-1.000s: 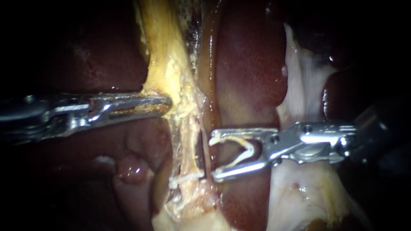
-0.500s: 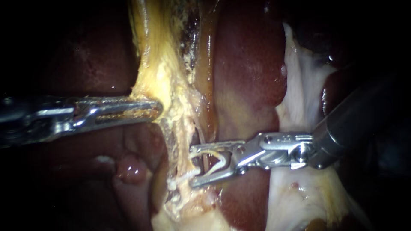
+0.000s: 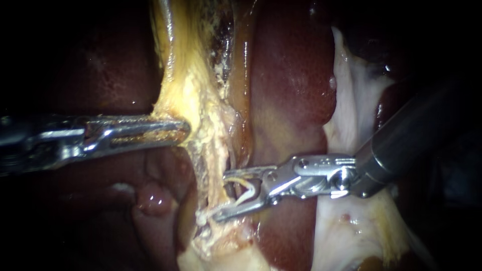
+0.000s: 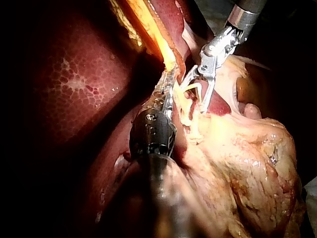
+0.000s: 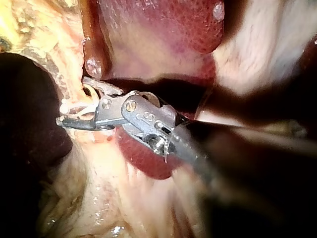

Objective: Clipping second clip left tube

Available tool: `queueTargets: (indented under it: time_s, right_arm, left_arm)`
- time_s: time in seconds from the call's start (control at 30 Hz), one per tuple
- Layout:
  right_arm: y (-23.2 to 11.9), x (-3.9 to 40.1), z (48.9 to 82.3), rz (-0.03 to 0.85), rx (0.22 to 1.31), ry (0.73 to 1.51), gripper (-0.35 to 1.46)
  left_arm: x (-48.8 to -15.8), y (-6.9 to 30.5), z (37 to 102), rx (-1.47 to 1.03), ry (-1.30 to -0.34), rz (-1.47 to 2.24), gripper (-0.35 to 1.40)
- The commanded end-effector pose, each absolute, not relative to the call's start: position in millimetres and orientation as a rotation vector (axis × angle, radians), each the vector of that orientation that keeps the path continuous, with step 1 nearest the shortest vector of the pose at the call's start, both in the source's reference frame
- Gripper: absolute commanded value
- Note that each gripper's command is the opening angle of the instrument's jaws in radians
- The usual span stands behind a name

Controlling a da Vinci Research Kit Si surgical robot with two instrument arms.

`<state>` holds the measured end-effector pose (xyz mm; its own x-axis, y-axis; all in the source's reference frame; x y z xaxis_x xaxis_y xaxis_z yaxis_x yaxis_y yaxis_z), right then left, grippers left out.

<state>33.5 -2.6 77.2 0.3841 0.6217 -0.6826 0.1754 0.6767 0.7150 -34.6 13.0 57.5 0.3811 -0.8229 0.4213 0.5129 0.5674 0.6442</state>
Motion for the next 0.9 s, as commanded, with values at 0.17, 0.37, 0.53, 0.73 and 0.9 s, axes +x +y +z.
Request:
queueTargets:
  time_s: [0.17, 0.37, 0.53, 0.73, 0.9]
  right_arm:
    - [-2.9, 35.7, 76.9, 0.321, 0.859, 1.190, 0.54]
    - [-3.5, 36.8, 77.7, 0.325, 0.872, 1.186, 0.50]
    - [-3.6, 36.6, 77.8, 0.324, 0.872, 1.186, 0.37]
    - [-2.9, 35.5, 77.4, 0.346, 0.853, 1.189, -0.35]
    - [-2.3, 35.1, 77.6, 0.360, 0.848, 1.178, -0.35]
  left_arm:
    - [-34.7, 13.0, 57.6, 0.448, -0.792, -0.890, -0.35]
    - [-34.8, 13.0, 57.6, 0.448, -0.792, -0.890, -0.35]
    - [-34.9, 12.9, 57.7, 0.447, -0.792, -0.891, -0.35]
    - [-34.9, 12.9, 57.7, 0.447, -0.792, -0.891, -0.35]
    - [-34.8, 13.0, 57.8, 0.447, -0.792, -0.890, -0.35]
